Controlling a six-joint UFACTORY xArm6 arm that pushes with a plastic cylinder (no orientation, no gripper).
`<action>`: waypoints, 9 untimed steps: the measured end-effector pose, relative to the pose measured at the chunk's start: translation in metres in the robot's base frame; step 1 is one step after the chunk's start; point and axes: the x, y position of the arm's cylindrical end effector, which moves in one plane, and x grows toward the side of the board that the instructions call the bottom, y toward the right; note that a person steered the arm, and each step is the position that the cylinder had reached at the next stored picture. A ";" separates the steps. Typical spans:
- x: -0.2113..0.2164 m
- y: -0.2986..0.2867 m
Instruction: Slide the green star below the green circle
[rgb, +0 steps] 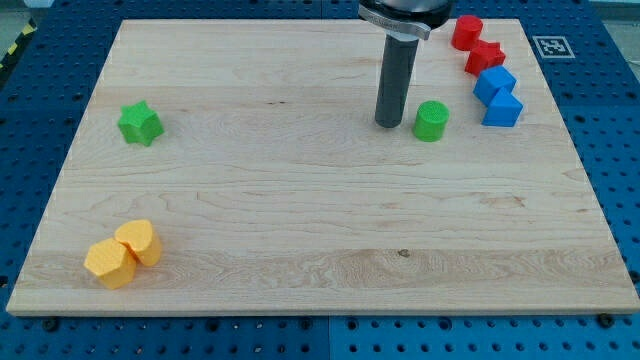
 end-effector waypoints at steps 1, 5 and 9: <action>0.002 0.012; 0.003 0.110; -0.014 -0.102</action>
